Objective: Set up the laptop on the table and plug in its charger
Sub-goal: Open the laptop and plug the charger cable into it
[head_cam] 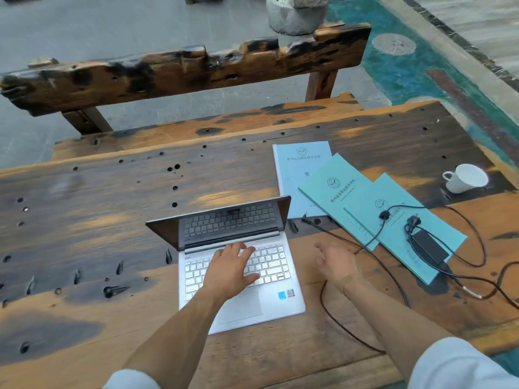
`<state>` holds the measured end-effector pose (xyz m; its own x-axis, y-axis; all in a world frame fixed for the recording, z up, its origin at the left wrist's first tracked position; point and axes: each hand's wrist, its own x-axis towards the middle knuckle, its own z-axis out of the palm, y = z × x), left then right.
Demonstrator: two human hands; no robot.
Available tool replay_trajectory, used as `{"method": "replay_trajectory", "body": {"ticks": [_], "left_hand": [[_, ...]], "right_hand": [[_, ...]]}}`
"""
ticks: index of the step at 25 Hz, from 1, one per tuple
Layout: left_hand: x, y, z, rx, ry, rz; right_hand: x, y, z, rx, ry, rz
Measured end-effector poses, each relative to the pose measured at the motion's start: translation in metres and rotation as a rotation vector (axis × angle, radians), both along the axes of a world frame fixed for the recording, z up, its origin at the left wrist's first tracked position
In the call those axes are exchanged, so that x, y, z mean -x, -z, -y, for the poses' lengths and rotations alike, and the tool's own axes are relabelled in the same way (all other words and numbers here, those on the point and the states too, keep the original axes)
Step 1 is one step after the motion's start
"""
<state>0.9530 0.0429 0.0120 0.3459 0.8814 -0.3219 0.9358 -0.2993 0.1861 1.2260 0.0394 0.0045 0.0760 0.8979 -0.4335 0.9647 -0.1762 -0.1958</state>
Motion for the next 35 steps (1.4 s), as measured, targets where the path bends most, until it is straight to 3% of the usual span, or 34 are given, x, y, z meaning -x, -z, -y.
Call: {"method": "replay_trajectory", "body": {"ticks": [4, 12, 18, 30, 32, 35], "left_hand": [[-0.03, 0.026, -0.009, 0.158, -0.14, -0.066], [-0.083, 0.068, -0.031, 0.25, -0.177, -0.105], [-0.093, 0.087, -0.029, 0.239, -0.178, -0.146], [-0.094, 0.089, -0.027, 0.167, -0.093, -0.202], [-0.096, 0.088, -0.027, 0.146, -0.088, -0.21], [-0.096, 0.088, -0.028, 0.14, -0.068, -0.215]], "right_hand": [[-0.031, 0.01, -0.03, -0.022, 0.017, -0.027], [-0.045, 0.045, -0.082, -0.108, -0.159, 0.004], [-0.036, 0.073, -0.108, -0.073, -0.261, 0.012], [-0.025, 0.088, -0.122, -0.186, -0.186, 0.0], [-0.022, 0.087, -0.113, -0.247, -0.15, -0.064], [-0.013, 0.085, -0.094, -0.219, 0.066, -0.358]]}}
